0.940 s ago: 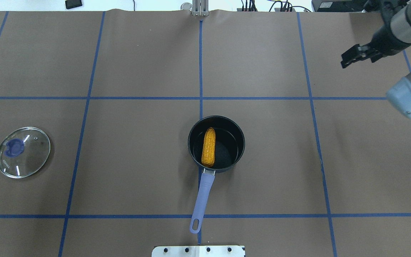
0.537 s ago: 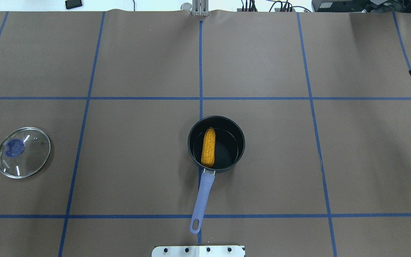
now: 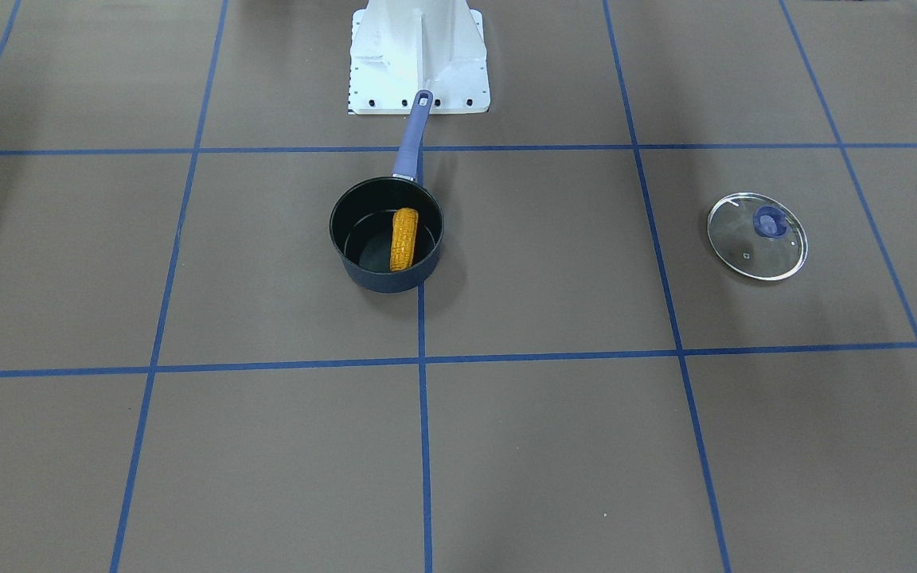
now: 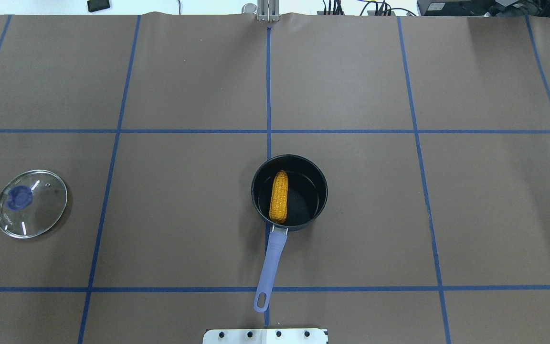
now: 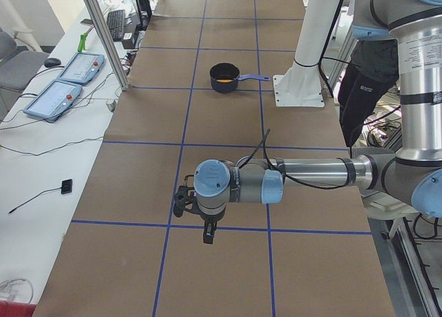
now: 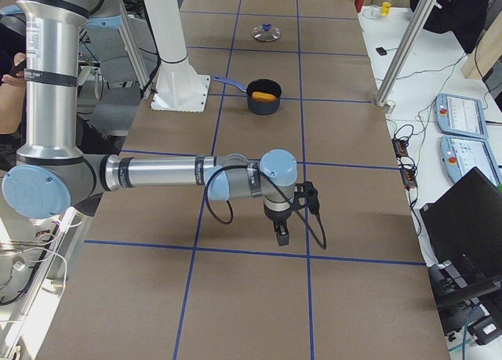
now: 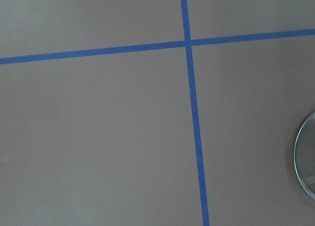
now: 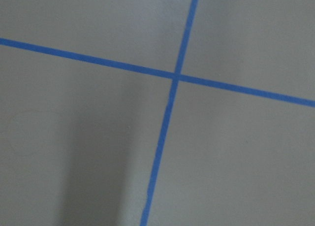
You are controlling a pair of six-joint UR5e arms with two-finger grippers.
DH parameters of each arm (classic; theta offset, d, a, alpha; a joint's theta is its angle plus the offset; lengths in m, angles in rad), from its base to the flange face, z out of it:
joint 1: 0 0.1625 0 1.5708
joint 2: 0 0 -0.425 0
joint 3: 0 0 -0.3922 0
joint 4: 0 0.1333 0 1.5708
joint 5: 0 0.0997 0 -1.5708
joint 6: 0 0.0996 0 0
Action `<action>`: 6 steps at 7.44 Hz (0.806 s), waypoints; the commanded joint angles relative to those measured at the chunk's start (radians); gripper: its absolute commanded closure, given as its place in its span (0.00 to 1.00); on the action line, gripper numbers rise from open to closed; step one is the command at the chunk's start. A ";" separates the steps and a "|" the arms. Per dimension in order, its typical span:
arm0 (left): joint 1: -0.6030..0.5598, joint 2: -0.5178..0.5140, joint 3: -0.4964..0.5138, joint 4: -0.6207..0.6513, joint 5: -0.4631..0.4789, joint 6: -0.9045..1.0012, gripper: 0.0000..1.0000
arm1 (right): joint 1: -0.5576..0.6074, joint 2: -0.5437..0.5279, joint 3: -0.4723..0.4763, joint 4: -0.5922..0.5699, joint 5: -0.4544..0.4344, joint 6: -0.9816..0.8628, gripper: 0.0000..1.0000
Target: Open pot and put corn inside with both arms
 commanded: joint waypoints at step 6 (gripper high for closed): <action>0.000 0.000 -0.003 -0.001 -0.004 0.000 0.02 | -0.021 0.063 -0.020 0.017 -0.037 -0.002 0.00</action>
